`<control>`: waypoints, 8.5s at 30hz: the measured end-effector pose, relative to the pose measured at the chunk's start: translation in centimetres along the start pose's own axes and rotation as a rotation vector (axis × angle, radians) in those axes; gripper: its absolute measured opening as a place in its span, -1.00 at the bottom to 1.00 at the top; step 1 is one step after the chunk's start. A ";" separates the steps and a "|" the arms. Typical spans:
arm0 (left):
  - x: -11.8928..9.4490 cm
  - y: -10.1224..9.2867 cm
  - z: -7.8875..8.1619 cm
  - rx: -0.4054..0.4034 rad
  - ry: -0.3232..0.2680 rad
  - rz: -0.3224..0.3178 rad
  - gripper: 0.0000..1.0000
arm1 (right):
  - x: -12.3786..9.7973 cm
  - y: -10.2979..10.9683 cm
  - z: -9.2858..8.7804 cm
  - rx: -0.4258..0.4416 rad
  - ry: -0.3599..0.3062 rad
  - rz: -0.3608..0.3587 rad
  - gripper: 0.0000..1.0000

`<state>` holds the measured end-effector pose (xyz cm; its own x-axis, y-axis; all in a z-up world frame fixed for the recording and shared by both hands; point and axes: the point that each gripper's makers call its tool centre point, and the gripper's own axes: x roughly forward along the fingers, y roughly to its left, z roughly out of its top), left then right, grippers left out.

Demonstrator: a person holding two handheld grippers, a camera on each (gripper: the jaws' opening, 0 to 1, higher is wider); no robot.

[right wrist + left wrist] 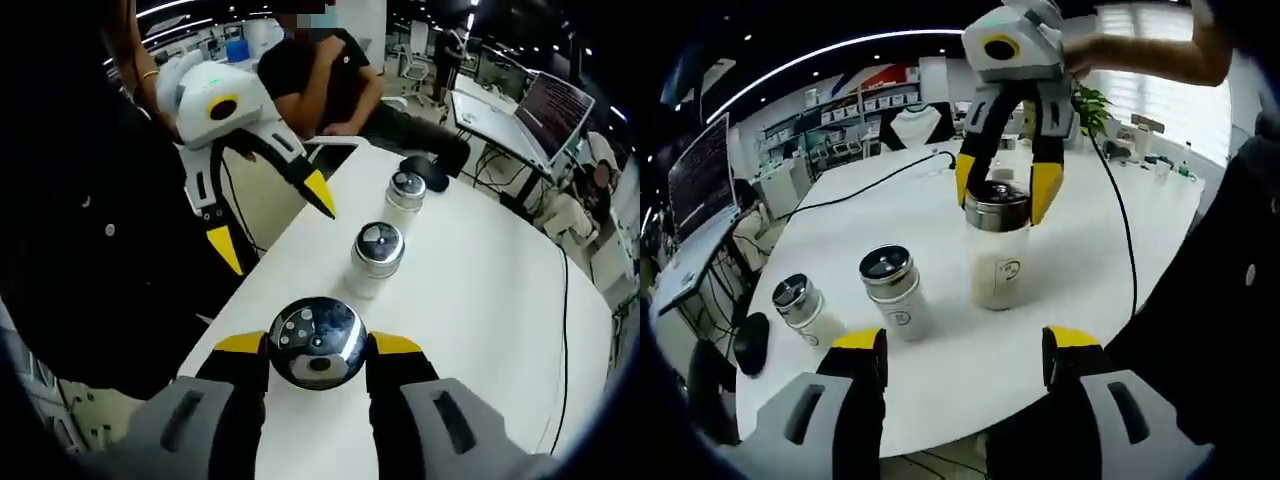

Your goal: Rotate the seasoning bottle until the label or dispensing opening points toward the visible target arrow and the bottle remains upright within the marked orientation range

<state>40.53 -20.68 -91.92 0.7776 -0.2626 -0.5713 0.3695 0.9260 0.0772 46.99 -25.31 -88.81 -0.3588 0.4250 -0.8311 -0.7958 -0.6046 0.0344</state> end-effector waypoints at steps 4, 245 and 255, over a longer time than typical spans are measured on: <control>0.0 0.0 0.9 -0.081 -0.043 -0.006 0.34 | 0.0 0.1 0.0 -0.032 0.008 0.033 -0.27; 7.3 -13.8 11.2 0.303 -0.042 -0.630 0.18 | -3.6 7.3 -7.3 0.024 0.062 -0.182 -0.23; 6.4 -14.6 11.5 0.208 -0.075 -0.652 0.19 | -4.2 8.3 -7.2 0.066 0.063 -0.276 -0.23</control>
<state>45.98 -38.98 -87.27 0.3936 -0.7738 -0.4963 0.8581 0.5030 -0.1036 45.38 -36.97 -89.06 -0.0948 0.5232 -0.8469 -0.8901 -0.4256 -0.1633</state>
